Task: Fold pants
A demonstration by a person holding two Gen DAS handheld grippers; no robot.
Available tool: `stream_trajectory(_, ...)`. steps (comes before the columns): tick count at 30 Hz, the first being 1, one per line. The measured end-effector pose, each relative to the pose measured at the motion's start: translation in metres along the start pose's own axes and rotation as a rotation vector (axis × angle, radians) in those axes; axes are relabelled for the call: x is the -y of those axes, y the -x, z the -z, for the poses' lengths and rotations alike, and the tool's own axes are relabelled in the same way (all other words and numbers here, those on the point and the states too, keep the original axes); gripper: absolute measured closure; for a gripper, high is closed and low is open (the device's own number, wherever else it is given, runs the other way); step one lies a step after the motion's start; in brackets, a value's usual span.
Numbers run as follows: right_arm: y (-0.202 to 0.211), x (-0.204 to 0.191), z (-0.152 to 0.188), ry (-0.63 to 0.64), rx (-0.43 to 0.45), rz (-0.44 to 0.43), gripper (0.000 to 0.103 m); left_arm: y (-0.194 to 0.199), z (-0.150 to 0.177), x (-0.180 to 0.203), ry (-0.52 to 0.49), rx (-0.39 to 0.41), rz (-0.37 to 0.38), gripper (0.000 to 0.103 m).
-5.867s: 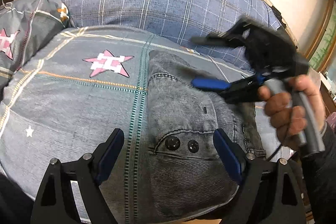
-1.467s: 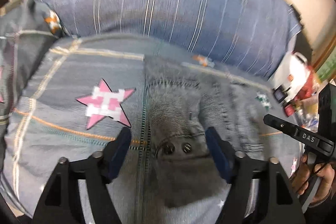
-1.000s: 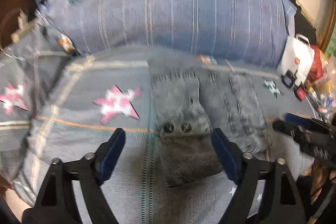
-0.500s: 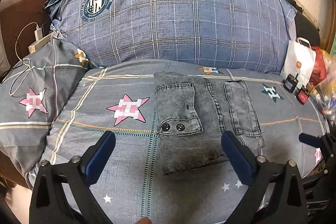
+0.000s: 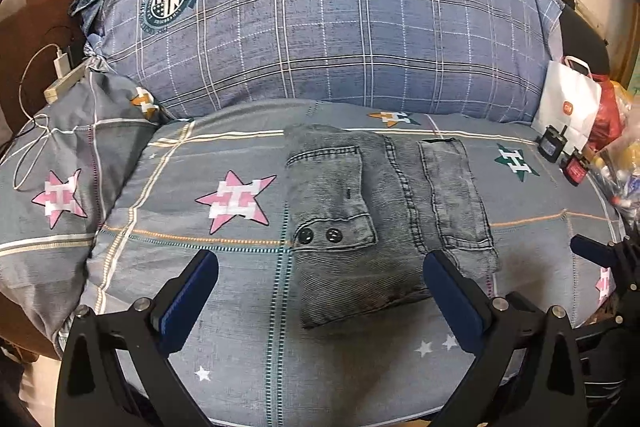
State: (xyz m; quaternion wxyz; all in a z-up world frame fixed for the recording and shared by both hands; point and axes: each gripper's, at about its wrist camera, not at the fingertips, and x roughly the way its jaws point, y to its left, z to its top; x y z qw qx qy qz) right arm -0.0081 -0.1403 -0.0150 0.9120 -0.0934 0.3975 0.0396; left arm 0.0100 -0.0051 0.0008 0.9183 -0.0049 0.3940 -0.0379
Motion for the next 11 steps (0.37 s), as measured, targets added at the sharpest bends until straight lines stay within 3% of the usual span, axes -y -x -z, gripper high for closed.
stream_trajectory(11, -0.002, -0.002, -0.008, -0.019, 0.010, -0.007, 0.000, -0.011, -0.010, 0.005, -0.001, -0.028, 0.045, 0.001)
